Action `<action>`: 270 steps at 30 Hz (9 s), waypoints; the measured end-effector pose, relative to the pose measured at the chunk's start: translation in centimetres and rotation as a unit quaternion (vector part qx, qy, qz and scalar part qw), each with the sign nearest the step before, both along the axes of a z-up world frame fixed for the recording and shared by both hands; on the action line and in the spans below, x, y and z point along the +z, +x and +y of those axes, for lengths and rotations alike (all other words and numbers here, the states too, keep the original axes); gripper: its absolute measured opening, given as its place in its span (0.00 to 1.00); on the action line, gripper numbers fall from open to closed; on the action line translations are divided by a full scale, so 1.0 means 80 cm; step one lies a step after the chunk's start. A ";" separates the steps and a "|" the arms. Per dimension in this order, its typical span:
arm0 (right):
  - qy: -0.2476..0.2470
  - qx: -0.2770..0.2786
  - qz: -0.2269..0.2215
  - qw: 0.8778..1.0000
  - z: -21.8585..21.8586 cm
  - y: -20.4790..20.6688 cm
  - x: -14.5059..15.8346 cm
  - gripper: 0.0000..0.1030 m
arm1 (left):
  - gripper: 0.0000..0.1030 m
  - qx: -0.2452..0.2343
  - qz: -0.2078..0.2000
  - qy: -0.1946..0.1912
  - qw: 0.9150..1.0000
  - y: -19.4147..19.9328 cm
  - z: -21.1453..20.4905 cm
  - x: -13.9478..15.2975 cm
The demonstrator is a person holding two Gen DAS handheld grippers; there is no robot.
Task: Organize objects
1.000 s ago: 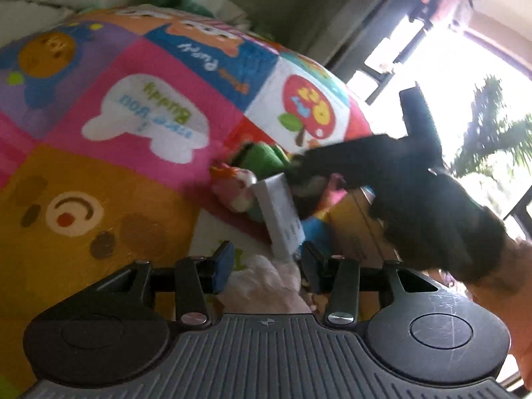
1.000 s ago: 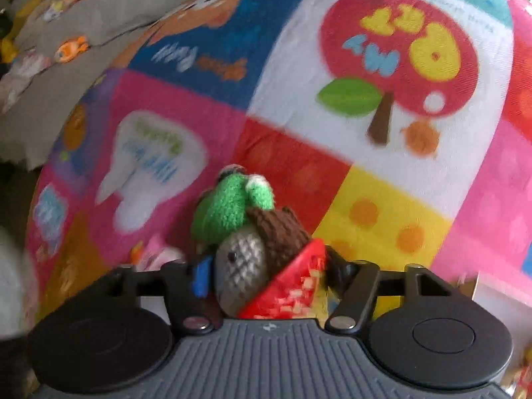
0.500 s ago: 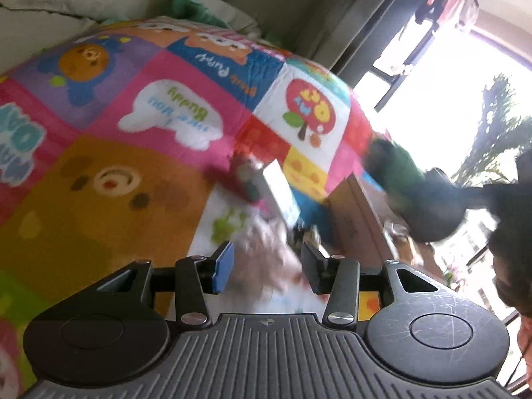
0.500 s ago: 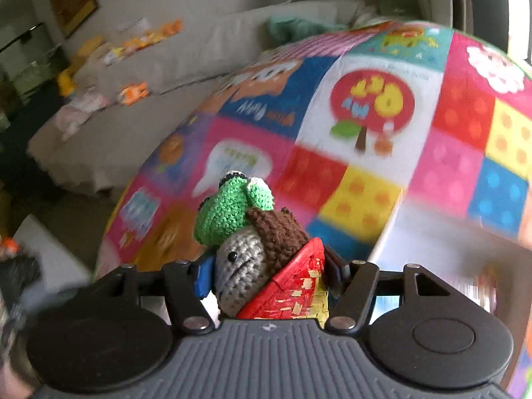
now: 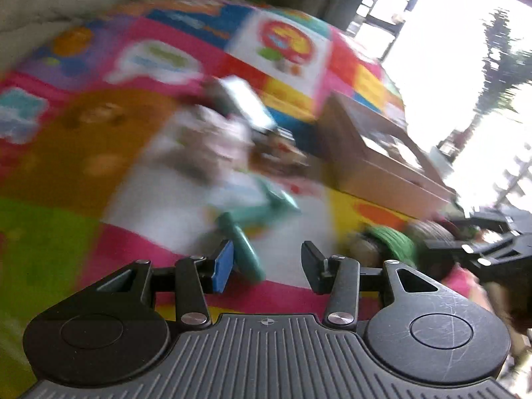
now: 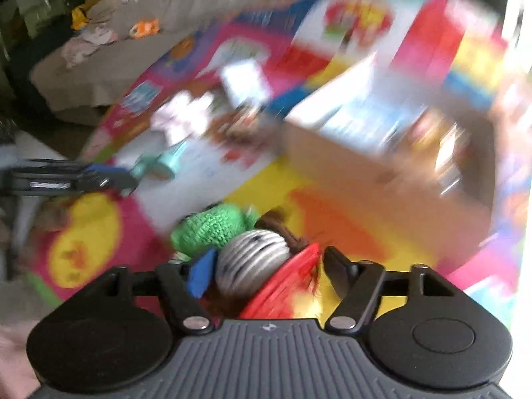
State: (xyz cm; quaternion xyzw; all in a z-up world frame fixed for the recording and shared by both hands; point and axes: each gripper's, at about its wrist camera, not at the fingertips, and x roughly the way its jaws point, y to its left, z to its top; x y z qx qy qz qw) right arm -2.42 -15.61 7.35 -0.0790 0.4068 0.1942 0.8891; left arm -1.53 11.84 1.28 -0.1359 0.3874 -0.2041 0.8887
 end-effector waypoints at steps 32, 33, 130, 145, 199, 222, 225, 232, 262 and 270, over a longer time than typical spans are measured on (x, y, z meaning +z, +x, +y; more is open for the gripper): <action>-0.022 -0.186 -0.138 0.973 -0.048 -0.048 -0.036 0.99 | 0.45 0.016 -0.043 0.118 0.992 0.018 -0.083 -0.003; 0.024 -0.183 -0.117 0.976 -0.054 -0.048 -0.033 0.99 | 0.45 0.019 -0.044 0.120 0.992 0.019 -0.084 -0.004; 0.088 -0.137 -0.070 0.984 0.047 0.231 0.043 0.81 | 0.17 0.154 -0.163 -0.087 0.971 0.111 0.025 0.062; -0.017 -0.018 0.019 1.000 0.246 0.368 -0.046 0.45 | 0.17 0.153 -0.044 -0.108 0.981 0.114 0.089 -0.006; 0.135 -0.199 -0.061 0.969 -0.067 -0.039 -0.073 1.00 | 0.22 -0.162 -0.108 0.209 0.958 -0.036 -0.206 0.005; 0.177 -0.228 -0.064 0.955 -0.083 -0.038 -0.074 1.00 | 0.54 0.068 -0.012 0.036 0.997 0.004 -0.117 0.032; 0.179 -0.231 -0.066 0.954 -0.083 -0.038 -0.075 1.00 | 0.54 0.067 0.015 0.016 0.997 0.007 -0.110 0.023; 0.175 -0.231 -0.066 0.955 -0.083 -0.040 -0.075 1.00 | 0.55 0.079 0.009 0.024 0.997 0.047 -0.133 0.010; 0.037 -0.002 -0.039 0.999 0.034 -0.026 -0.057 0.78 | 0.48 -0.048 -0.010 0.077 0.996 -0.007 -0.079 -0.003; 0.007 -0.058 -0.059 0.997 0.043 0.002 -0.055 0.76 | 0.48 -0.050 -0.022 0.072 0.996 -0.014 -0.078 -0.006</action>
